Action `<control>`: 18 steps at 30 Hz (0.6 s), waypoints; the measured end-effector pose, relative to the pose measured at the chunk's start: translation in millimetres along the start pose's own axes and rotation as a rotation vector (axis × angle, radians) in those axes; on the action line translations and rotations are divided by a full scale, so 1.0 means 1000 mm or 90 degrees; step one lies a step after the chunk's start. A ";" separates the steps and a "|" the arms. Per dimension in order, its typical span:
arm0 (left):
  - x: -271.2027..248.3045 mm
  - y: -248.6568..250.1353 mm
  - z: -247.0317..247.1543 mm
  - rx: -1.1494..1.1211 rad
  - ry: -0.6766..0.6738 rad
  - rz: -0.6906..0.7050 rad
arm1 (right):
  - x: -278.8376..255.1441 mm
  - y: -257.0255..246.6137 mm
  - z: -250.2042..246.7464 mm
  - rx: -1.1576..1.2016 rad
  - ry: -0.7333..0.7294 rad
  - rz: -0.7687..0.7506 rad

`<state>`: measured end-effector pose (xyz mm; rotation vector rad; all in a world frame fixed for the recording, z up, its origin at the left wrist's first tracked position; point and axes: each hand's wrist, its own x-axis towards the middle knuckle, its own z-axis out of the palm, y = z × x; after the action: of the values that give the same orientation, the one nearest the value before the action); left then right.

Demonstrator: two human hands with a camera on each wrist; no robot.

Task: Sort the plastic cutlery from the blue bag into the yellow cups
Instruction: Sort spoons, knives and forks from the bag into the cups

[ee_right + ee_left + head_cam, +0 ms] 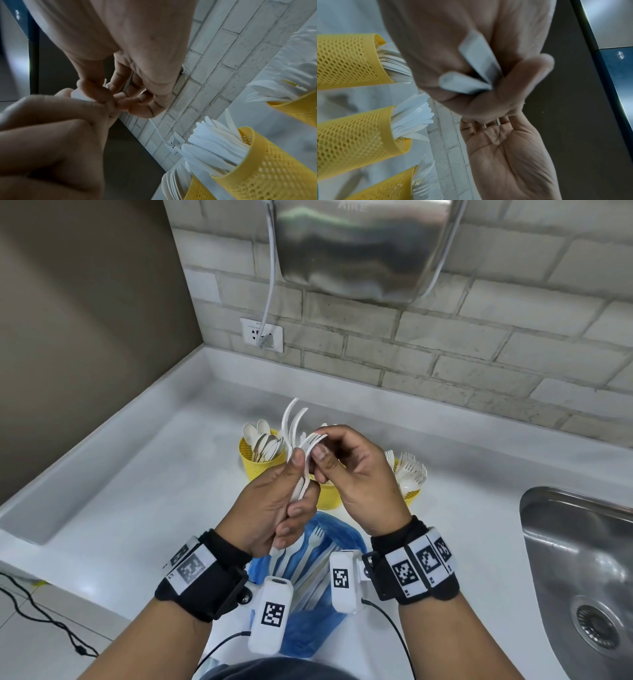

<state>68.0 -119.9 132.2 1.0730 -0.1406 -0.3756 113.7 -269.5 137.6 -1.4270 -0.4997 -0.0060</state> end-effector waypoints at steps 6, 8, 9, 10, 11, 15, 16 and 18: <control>0.001 0.001 0.003 0.005 -0.009 -0.012 | 0.002 -0.002 -0.001 0.062 0.032 -0.006; 0.000 0.001 0.003 0.018 -0.019 -0.019 | 0.003 -0.004 -0.003 0.082 0.044 -0.003; 0.000 0.001 0.003 0.019 -0.026 -0.025 | 0.004 -0.004 -0.004 0.082 0.048 -0.005; -0.001 0.001 0.003 0.015 -0.039 -0.030 | 0.005 -0.005 -0.006 0.075 0.052 -0.008; -0.001 0.001 0.003 0.011 -0.055 -0.034 | 0.005 -0.005 -0.007 0.066 0.055 -0.011; -0.003 0.001 0.002 0.016 -0.087 -0.072 | 0.005 -0.003 -0.007 0.100 0.032 -0.011; -0.003 0.001 0.002 0.013 -0.095 -0.081 | 0.004 -0.003 -0.006 0.113 0.024 -0.009; -0.002 0.002 0.002 -0.006 -0.111 -0.095 | 0.004 -0.003 -0.006 0.116 0.022 -0.014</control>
<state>65.6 -120.4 134.9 1.0439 -0.2147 -0.6039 117.9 -274.9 141.7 -1.2412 -0.4752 -0.0018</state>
